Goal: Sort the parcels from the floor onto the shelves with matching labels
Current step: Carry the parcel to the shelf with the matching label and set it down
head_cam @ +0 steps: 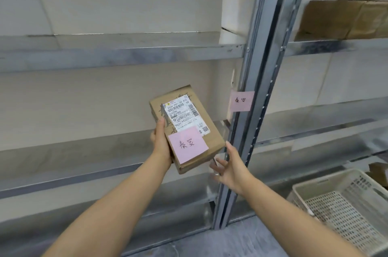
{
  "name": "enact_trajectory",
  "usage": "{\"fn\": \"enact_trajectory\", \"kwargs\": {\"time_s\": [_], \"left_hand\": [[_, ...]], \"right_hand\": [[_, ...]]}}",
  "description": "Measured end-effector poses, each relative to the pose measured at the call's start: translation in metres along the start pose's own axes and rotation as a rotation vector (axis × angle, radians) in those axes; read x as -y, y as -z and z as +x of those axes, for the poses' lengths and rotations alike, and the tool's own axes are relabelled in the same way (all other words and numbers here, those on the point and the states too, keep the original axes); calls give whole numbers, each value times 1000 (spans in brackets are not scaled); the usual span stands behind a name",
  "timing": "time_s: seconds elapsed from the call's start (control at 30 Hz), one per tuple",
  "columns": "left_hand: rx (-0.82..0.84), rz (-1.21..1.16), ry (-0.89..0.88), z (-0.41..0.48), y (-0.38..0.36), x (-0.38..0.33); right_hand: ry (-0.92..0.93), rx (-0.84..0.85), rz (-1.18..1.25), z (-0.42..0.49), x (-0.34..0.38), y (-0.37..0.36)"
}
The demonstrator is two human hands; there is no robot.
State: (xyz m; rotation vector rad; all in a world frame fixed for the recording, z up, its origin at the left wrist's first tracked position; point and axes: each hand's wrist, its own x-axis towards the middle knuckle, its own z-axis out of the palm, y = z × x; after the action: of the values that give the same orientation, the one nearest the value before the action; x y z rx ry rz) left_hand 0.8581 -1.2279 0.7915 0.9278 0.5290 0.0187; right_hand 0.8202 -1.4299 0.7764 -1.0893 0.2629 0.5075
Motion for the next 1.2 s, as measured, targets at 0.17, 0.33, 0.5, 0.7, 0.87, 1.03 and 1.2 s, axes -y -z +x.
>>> {"fn": "enact_trajectory", "kwargs": {"time_s": [0.17,0.33,0.5,0.7,0.87,1.03,1.2], "left_hand": [[-75,12,-155,13,-19,-7],[-72,55,-111,38,-22,-3],[-123,179,-105,48,-16,-9],[-186,381,-296,50,9,-35],[-73,509,-137,48,16,-40],[-124,470,-66,55,15,-17],[-163,376,-20,60,7,-1]], "right_hand": [[-10,48,21,40,4,-11],[30,-7,66,77,15,-18],[-7,-53,53,93,35,-17],[-24,-11,-161,118,66,-7],[-12,19,-282,141,94,-8],[6,-9,-271,159,99,-13],[-22,-68,-205,171,92,-10]]}}
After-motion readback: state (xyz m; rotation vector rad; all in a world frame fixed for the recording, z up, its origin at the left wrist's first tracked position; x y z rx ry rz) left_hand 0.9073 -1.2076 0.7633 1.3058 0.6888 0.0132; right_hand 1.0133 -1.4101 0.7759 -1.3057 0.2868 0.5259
